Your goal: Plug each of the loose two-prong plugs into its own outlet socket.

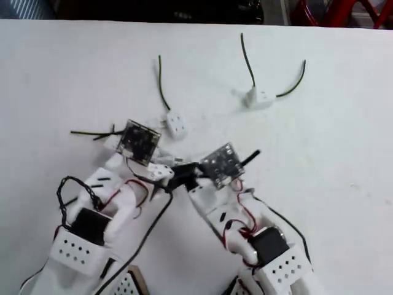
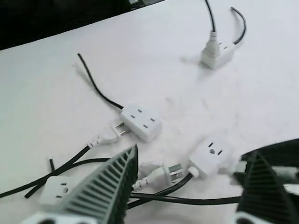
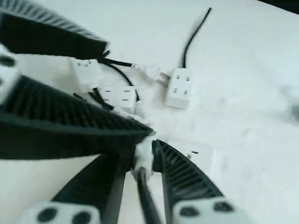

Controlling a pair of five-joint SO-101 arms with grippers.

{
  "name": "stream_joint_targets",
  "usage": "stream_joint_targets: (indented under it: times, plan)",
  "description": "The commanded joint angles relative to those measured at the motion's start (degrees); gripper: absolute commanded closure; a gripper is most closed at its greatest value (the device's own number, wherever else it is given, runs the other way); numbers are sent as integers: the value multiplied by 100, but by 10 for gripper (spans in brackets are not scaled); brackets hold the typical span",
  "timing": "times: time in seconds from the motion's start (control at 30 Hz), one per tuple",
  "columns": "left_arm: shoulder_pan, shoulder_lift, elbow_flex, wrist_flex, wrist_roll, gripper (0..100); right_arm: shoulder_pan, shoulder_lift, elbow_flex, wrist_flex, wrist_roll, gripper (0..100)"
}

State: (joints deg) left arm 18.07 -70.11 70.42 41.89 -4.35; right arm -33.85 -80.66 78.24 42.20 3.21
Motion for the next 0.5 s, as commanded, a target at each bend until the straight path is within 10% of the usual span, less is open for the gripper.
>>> stream_joint_targets:
  times: [0.0, 0.47]
  plan:
    - [-664, -66, -193, 35, -149, 649, 664, -66, -35, -295, -167, 981]
    - [110, 2378, -1864, 756, -2048, 646, 3099, -57, 246, -1859, -1767, 982]
